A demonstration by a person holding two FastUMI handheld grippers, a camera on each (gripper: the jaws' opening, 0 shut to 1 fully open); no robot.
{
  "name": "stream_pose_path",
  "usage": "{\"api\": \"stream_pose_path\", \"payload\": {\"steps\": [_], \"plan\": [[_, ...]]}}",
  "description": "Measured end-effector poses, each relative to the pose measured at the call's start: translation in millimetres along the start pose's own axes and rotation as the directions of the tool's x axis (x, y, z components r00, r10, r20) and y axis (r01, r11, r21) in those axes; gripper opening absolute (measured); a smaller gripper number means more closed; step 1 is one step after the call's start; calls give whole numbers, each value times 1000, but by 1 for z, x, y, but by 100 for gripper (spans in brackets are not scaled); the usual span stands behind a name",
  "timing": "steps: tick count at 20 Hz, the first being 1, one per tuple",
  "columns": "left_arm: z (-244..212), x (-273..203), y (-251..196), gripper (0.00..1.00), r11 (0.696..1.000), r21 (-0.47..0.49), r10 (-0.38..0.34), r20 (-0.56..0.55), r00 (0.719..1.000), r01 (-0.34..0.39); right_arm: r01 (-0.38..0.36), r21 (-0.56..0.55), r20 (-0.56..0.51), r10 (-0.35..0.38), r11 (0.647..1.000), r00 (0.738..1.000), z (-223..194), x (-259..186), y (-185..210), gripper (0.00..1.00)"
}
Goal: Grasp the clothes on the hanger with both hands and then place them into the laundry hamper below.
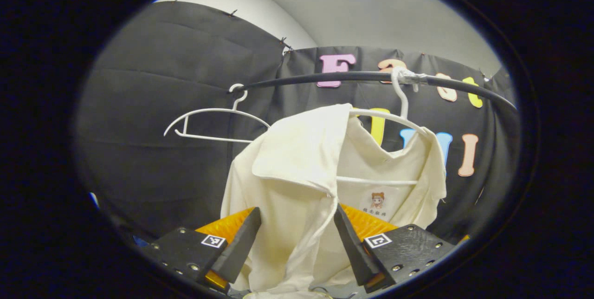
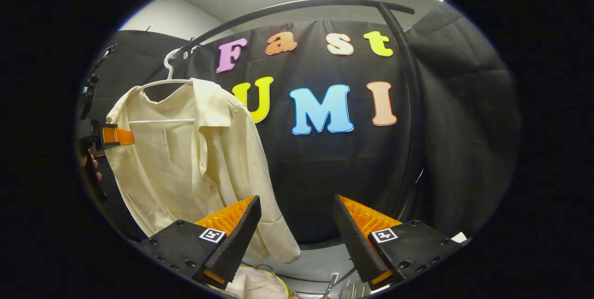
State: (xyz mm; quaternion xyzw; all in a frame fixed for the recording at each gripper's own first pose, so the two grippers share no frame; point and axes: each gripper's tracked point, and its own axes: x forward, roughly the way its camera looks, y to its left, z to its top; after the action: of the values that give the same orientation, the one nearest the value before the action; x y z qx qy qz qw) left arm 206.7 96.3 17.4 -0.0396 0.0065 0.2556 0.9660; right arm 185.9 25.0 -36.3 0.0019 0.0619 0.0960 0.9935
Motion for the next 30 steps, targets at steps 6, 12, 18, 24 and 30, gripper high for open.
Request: {"api": "stream_pose_path", "payload": {"steps": [6,12,18,24,30], "plan": [[5,21,10,95,989,79,123,35,992,-126,-81,-4,-56,81,997,995,-20,22,9,98],[12,34,10,72,967,189,162,55,985,-169,-215,-46,-69,212,975,975,-41,17,38,98],[14,29,1,5,986,164,28,49,998,-36,-250,-93,-78,243,964,967,-55,20,60,99],[15,18,-2,2,976,199,-98,28,995,91,-316,-86,-46,313,945,949,-31,16,115,98],[20,6,-3,2,973,137,-196,51,979,187,-308,-32,0,308,951,951,9,31,159,96]]}}
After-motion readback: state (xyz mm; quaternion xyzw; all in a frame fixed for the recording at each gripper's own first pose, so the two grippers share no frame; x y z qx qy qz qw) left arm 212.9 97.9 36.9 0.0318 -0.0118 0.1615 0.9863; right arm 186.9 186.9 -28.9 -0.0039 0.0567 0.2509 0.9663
